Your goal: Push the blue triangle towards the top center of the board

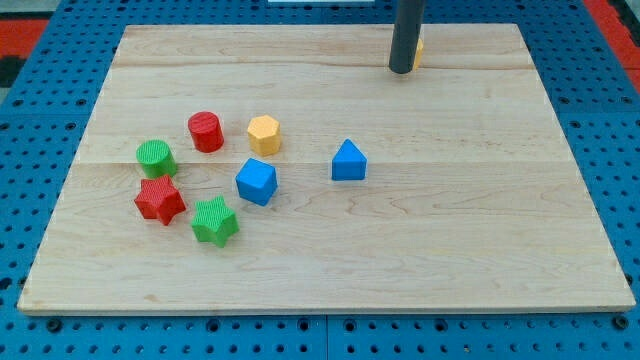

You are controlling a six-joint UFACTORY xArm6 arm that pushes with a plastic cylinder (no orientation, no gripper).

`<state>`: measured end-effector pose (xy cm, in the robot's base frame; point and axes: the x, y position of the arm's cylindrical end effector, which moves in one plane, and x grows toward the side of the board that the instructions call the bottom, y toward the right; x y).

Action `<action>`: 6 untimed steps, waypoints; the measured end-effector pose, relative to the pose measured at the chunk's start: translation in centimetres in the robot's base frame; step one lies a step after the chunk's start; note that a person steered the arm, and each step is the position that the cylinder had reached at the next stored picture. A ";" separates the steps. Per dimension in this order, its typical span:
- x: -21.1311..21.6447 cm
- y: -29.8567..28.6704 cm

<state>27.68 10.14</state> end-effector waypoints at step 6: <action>19.8 -0.4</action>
<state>47.47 9.70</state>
